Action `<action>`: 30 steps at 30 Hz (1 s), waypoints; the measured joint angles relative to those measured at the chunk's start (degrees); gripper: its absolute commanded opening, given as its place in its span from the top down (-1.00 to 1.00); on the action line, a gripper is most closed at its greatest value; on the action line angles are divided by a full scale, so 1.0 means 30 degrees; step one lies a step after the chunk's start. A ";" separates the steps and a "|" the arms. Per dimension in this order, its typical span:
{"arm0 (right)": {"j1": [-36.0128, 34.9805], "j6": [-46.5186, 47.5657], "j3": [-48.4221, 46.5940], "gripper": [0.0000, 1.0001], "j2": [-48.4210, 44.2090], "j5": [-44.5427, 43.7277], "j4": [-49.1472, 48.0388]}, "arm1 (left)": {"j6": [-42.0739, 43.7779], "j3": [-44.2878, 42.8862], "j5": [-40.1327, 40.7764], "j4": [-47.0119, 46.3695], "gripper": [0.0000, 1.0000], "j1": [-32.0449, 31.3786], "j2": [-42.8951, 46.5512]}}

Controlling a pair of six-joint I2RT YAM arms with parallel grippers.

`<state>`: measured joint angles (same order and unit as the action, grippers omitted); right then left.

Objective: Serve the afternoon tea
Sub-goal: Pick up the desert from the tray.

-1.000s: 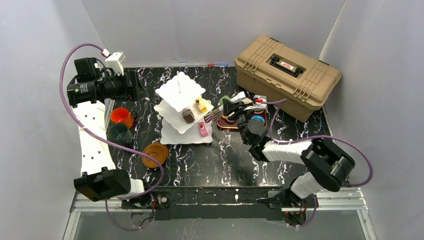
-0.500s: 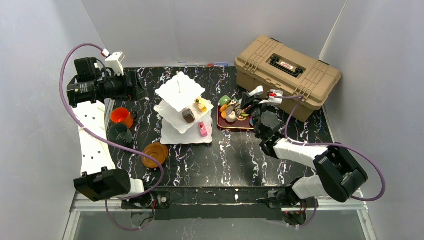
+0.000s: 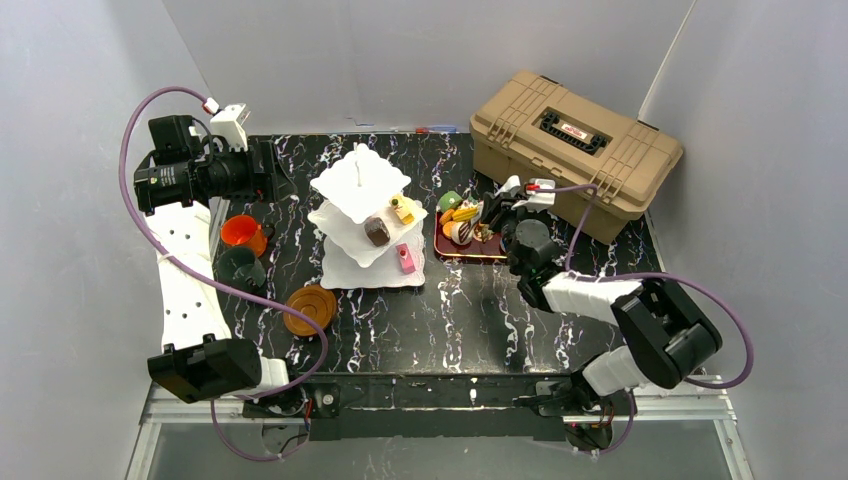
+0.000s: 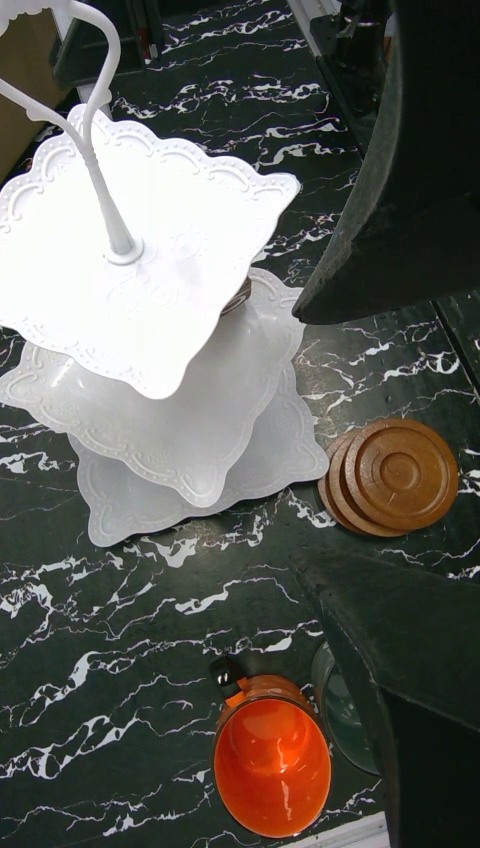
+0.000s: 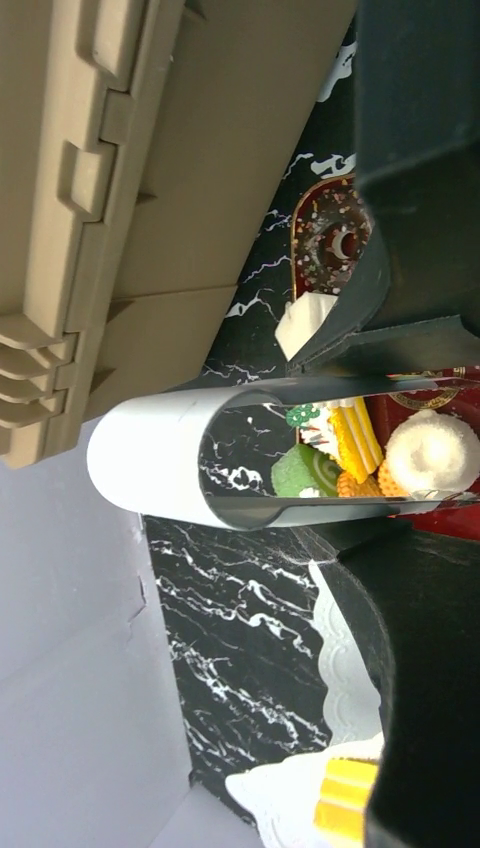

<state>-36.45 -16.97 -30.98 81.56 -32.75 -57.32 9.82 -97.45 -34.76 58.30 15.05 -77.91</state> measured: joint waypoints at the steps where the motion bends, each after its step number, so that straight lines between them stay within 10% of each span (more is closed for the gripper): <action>1: 0.0000 0.0029 -0.0007 -0.11 0.0182 0.0000 -0.0029 | 0.0000 0.0000 0.0000 0.0000 -0.60 0.0000 0.0000; 21: 0.0022 0.0226 -0.1457 -0.07 0.3825 0.0714 -0.2645 | 0.0022 0.0000 0.0007 0.0000 -0.60 0.0000 0.0000; 30: 0.0036 0.0918 -0.1625 0.97 0.4189 0.1217 -0.3096 | 0.0073 0.0000 0.0015 -0.0007 -0.60 0.0000 0.0000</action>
<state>-36.34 -14.22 -35.86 94.13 -29.10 -66.61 10.04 -97.45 -34.72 58.28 15.05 -77.91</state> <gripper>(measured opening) 0.519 0.803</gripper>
